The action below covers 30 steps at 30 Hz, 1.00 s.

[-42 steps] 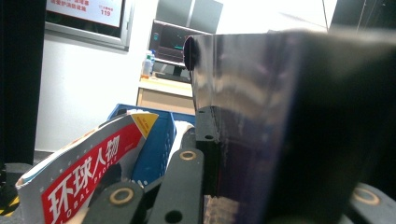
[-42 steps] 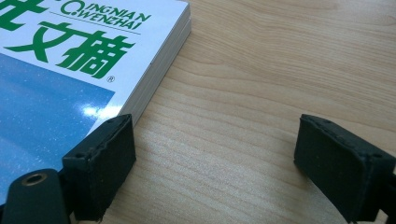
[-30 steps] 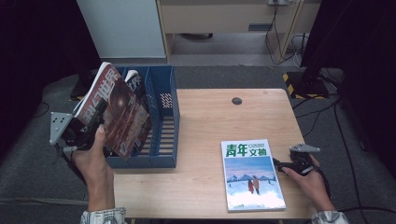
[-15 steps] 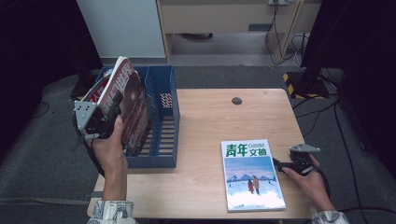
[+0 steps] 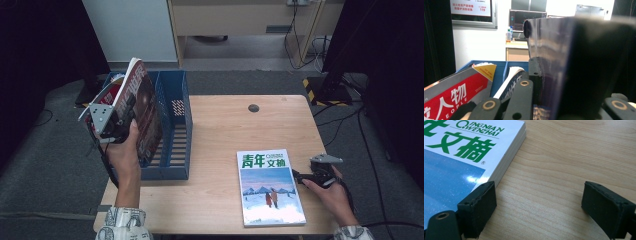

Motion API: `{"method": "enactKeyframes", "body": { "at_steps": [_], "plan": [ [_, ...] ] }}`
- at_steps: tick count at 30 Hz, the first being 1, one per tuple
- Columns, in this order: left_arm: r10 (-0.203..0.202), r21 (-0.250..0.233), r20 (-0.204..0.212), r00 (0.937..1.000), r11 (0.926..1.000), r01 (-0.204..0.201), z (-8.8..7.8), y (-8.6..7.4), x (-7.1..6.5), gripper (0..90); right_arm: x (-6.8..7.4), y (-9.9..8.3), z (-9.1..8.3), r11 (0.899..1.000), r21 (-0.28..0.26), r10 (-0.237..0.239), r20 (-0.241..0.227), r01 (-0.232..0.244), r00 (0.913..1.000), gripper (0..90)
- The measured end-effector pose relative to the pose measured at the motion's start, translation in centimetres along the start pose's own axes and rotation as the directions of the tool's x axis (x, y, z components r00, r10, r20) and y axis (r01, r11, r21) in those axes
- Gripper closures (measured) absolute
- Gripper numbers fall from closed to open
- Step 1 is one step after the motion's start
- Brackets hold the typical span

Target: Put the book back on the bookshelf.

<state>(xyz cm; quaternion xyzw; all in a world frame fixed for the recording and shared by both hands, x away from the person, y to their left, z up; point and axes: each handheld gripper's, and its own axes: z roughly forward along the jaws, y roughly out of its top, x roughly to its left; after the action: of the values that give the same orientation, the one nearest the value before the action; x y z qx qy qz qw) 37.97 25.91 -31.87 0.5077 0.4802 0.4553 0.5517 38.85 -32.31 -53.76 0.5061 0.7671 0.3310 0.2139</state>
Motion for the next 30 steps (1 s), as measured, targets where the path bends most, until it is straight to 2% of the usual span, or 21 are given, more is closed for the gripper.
{"method": "enactKeyframes", "body": {
  "at_steps": [4,16,25,30],
  "plan": [
    [-0.006,0.007,0.01,0.9999,1.0,0.006,0.3,-0.7,0.1,84.0,0.0,0.0,0.0,1.0,0.0,0.0,0.0,0.0,1.0,12.6],
    [-0.013,0.028,0.007,0.9999,0.9995,0.013,0.9,-2.9,0.4,84.0,0.0,0.0,0.0,1.0,0.0,0.0,0.0,0.0,1.0,12.6],
    [-0.01,0.04,-0.006,0.9999,0.9991,0.011,1.2,-4.1,0.5,84.0,0.0,0.0,0.0,1.0,-0.001,0.004,0.002,-0.004,1.0,12.6],
    [-0.008,0.039,0.002,1.0,0.9992,0.008,1.3,-4.4,0.4,84.0,0.0,0.0,0.0,1.0,-0.001,0.005,0.003,-0.005,1.0,12.7]
  ]
}}
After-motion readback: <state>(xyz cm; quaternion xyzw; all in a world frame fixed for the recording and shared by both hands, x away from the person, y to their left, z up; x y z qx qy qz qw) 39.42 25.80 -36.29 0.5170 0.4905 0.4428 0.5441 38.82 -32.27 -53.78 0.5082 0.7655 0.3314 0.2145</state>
